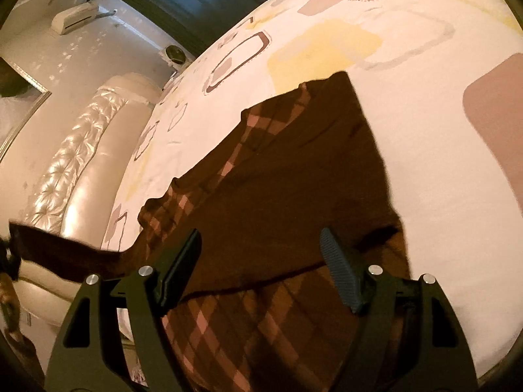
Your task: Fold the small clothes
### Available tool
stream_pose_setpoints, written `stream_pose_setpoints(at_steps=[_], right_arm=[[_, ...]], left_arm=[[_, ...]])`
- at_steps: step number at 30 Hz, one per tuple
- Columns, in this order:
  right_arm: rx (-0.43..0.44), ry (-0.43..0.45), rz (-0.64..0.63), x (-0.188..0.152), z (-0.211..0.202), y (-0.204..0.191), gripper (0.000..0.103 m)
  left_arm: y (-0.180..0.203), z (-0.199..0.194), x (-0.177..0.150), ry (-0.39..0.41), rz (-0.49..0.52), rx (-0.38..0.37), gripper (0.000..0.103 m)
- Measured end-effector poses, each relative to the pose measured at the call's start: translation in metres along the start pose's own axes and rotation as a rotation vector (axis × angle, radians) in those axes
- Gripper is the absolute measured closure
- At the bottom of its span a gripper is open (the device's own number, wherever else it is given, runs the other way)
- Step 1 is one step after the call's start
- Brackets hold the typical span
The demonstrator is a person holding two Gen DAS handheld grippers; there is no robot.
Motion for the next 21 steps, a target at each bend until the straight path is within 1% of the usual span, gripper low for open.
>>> stream_pose_setpoints(at_steps=[2, 3, 5, 6, 7, 8, 10, 11, 12, 14, 17, 18, 21], right_arm=[[0.003, -0.010, -0.002, 0.001, -0.005, 0.002, 0.028], [0.004, -0.012, -0.006, 0.003, -0.008, 0.003, 0.028], [0.003, -0.015, -0.016, 0.004, -0.013, 0.005, 0.028], [0.004, -0.017, -0.019, 0.004, -0.015, 0.006, 0.028], [0.005, -0.017, -0.020, 0.005, -0.017, 0.008, 0.028], [0.008, -0.020, -0.016, 0.005, -0.018, 0.011, 0.028], [0.013, -0.025, -0.005, 0.005, -0.019, 0.015, 0.028], [0.012, -0.026, 0.003, 0.006, -0.020, 0.019, 0.028], [0.013, -0.028, 0.008, 0.007, -0.020, 0.022, 0.028], [0.015, -0.031, 0.025, 0.007, -0.019, 0.028, 0.028], [0.022, -0.033, 0.052, 0.008, -0.018, 0.035, 0.028], [0.025, -0.035, 0.059, 0.008, -0.017, 0.037, 0.028], [0.031, -0.035, 0.065, 0.007, -0.017, 0.040, 0.028]], left_arm=[[0.043, 0.041, -0.011, -0.057, 0.048, -0.042, 0.099], [0.056, 0.056, -0.016, -0.074, 0.067, -0.046, 0.099], [0.087, 0.106, -0.032, -0.134, 0.103, -0.063, 0.099], [0.093, 0.122, -0.039, -0.158, 0.103, -0.075, 0.099], [0.102, 0.147, -0.048, -0.193, 0.103, -0.090, 0.099], [0.110, 0.177, -0.060, -0.228, 0.110, -0.085, 0.099], [0.116, 0.214, -0.077, -0.269, 0.114, -0.076, 0.099], [0.118, 0.242, -0.091, -0.299, 0.111, -0.071, 0.099], [0.120, 0.256, -0.100, -0.318, 0.107, -0.066, 0.099], [0.121, 0.297, -0.126, -0.362, 0.106, -0.040, 0.099], [0.119, 0.337, -0.158, -0.417, 0.119, 0.005, 0.099], [0.125, 0.345, -0.166, -0.424, 0.129, 0.018, 0.099], [0.128, 0.366, -0.181, -0.430, 0.151, 0.047, 0.099]])
Point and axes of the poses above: each gripper's, at about its wrist camera, not at the fingertips, and z roughly the way its jaws point, y to its right, x to its top, the point moved 5 cm from there along z, roughly the way its jaws point, and after that the axes turned 1 degree about x, right-handed, at the moved point
